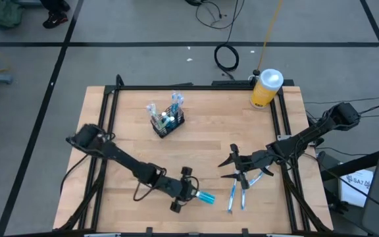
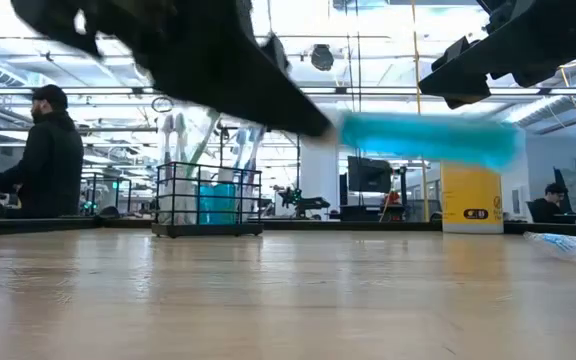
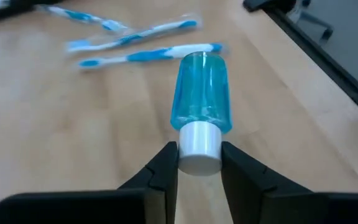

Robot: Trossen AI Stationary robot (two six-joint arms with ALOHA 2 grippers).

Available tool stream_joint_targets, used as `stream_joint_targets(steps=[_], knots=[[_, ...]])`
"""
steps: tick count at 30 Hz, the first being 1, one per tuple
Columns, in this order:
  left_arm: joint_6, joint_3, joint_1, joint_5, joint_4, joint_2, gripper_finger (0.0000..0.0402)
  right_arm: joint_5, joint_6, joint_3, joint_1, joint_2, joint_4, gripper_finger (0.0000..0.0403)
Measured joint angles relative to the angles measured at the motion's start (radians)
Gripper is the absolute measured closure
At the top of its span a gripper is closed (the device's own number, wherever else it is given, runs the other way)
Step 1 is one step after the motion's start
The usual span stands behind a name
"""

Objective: Pick & Place toothbrushing station
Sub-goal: Put the mouthwash into the black wire organizer

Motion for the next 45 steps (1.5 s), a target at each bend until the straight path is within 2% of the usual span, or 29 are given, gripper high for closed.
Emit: stream_joint_targets(steps=[3, 8, 12, 16, 19, 23, 29, 32, 35, 40, 45], knots=[[0.021, 0.0, -0.004, -0.049, -0.148, -0.103, 0.0309, 0.0, 0.0, 0.0, 0.0, 0.0, 0.0, 0.0204], [0.061, 0.0, -0.031, -0.19, -0.332, -0.262, 0.0309, 0.0, 0.0, 0.0, 0.0, 0.0, -0.001, 0.0204], [0.157, 0.0, -0.042, -0.251, -0.422, -0.347, 0.0309, -0.001, 0.0, 0.0, 0.0, 0.0, -0.001, 0.0204], [0.298, 0.0, -0.008, -0.264, -0.459, -0.402, 0.0309, -0.001, -0.033, 0.0, 0.0, 0.0, -0.007, 0.0204], [0.379, 0.028, 0.049, -0.264, -0.538, -0.415, 0.0309, -0.001, -0.102, 0.0, 0.0, 0.0, -0.006, 0.0204], [0.441, 0.139, 0.147, -0.266, -0.776, -0.41, 0.0309, -0.001, -0.174, 0.0, -0.02, 0.0, -0.006, 0.0204], [0.615, 0.275, 0.289, -0.266, -1.013, -0.405, 0.0309, -0.001, -0.182, 0.0, -0.087, 0.0, -0.007, 0.0204], [0.73, 0.308, 0.348, -0.312, -1.109, -0.405, 0.0309, -0.001, -0.18, 0.0, -0.122, 0.0, -0.007, 0.0204], [0.862, 0.316, 0.405, -0.378, -1.135, -0.405, 0.0309, -0.001, -0.18, 0.0, -0.15, 0.0, -0.011, 0.0204], [1.094, 0.315, 0.485, -0.398, -1.165, -0.404, 0.0309, -0.001, -0.183, 0.0, -0.184, 0.0, -0.035, 0.0204], [1.198, 0.315, 0.545, -0.511, -1.153, -0.404, 0.0309, -0.001, -0.183, 0.0, -0.217, 0.0, -0.055, 0.0204]])
